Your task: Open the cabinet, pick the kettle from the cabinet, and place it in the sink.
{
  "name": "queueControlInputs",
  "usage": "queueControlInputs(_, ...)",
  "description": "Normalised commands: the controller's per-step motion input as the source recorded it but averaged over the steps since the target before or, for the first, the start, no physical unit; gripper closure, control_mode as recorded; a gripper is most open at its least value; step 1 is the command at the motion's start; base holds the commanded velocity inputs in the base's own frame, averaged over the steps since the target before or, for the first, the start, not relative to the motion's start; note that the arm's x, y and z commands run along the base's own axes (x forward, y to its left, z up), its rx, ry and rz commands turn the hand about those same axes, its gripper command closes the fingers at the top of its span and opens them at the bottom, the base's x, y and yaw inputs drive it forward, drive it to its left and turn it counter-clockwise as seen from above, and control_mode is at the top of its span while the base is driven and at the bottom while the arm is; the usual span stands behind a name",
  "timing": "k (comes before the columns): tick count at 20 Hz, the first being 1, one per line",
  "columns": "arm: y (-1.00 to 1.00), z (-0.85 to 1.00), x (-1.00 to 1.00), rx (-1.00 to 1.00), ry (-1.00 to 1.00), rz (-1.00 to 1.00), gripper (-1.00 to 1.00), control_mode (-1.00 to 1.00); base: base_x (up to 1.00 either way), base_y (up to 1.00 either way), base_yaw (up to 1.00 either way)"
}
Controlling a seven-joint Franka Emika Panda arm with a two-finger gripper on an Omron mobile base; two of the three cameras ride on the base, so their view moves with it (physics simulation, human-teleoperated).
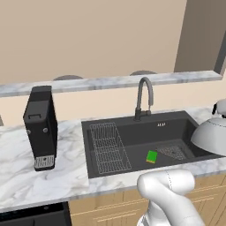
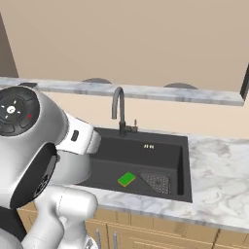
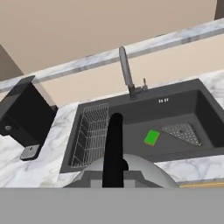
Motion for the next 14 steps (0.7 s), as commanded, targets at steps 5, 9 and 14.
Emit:
queueControlInputs(5,-0.12,-0.13,0.29,0.00,0.00,0.00,1.00,-1.00,0.00,0.00,0.00)
queueControlInputs(9,-0.02,-0.10,0.30,0.00,0.00,0.00,1.00,-1.00,0.00,0.00,0.00)
queueControlInputs(14,0.00,-0.15,0.27,0.00,0.00,0.00,1.00,-1.00,0.00,0.00,0.00)
